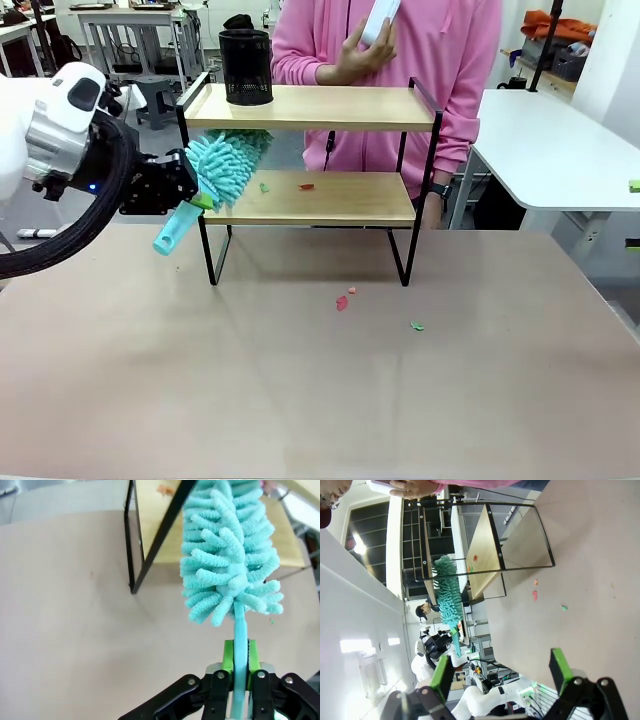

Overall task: Clean the shelf.
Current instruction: Clean the remaining tier of the Shelf with the Duster once objects are removed.

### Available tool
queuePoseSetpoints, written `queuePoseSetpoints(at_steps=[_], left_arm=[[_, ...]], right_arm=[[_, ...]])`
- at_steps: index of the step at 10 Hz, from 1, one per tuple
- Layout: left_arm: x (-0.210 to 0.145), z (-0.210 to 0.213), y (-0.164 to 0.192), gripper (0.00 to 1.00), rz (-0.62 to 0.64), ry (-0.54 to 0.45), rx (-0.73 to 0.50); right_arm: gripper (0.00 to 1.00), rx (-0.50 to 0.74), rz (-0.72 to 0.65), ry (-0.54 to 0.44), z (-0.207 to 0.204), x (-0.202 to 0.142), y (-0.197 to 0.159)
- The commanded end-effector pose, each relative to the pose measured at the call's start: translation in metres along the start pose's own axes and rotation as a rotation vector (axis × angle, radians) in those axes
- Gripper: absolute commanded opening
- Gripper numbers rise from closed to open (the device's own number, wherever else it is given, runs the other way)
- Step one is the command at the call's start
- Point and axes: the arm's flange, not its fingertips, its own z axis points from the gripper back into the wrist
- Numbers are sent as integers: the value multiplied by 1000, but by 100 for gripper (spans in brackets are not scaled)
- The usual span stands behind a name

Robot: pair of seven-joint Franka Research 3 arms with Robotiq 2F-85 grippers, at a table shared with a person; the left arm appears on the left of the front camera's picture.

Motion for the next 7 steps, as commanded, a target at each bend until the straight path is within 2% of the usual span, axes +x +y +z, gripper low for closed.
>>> queuePoseSetpoints(at_steps=[1,2,7], left_arm=[[-11,-11,2,13,32,-38,26],[-8,-17,5,13,37,-19,51],[6,-49,11,13,54,-51,161]], right_arm=[[100,18,19,-8,-2,1,1],[100,18,19,-8,-2,1,1],[100,18,19,-8,-2,1,1]])
